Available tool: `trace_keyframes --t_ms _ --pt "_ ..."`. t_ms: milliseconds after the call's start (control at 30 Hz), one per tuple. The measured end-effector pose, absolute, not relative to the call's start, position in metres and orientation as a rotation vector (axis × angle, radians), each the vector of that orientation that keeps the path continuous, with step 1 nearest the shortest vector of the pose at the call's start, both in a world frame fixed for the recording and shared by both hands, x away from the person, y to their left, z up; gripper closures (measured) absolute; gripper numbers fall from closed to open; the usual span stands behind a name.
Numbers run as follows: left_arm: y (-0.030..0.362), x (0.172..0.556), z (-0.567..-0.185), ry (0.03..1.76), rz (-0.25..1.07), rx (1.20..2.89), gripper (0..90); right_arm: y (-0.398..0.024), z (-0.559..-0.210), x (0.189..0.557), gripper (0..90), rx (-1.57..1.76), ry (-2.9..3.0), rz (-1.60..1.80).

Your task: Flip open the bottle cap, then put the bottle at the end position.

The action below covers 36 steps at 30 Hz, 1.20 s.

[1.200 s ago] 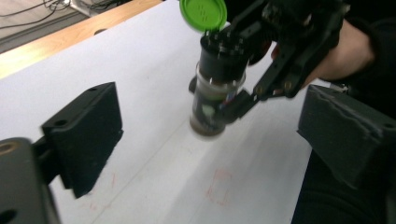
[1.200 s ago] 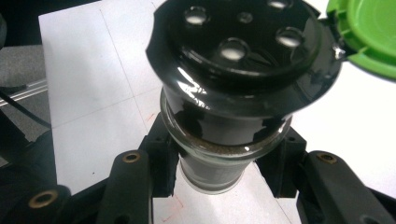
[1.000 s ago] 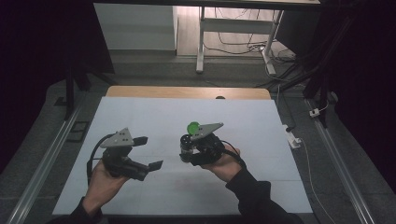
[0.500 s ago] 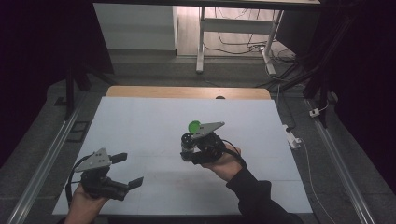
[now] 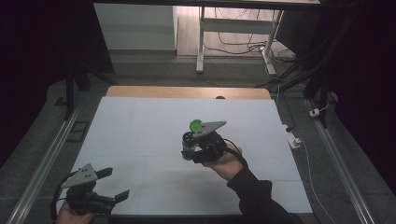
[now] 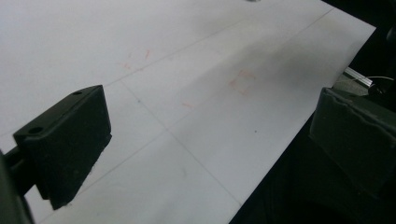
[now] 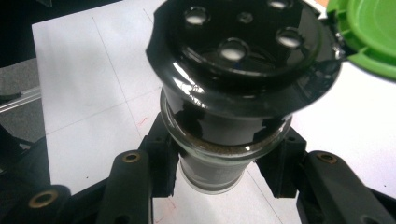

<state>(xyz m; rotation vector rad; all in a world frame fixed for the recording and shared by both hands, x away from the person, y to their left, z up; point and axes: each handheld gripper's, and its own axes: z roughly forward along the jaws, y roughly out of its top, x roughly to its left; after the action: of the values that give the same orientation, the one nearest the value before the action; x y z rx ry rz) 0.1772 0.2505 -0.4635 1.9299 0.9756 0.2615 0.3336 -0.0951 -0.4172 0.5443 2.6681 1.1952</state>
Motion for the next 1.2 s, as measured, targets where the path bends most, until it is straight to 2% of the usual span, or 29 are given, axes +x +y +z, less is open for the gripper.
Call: trace_keyframes --t_ms 767,1200 --pt "0.259 0.169 -0.477 1.039 0.290 1.992 0.0 -0.102 -0.425 0.349 53.0 0.613 2.633 1.164" --pt "0.270 0.163 -0.476 1.067 0.303 1.943 0.0 -0.102 -0.433 0.369 53.0 0.663 2.603 1.157"
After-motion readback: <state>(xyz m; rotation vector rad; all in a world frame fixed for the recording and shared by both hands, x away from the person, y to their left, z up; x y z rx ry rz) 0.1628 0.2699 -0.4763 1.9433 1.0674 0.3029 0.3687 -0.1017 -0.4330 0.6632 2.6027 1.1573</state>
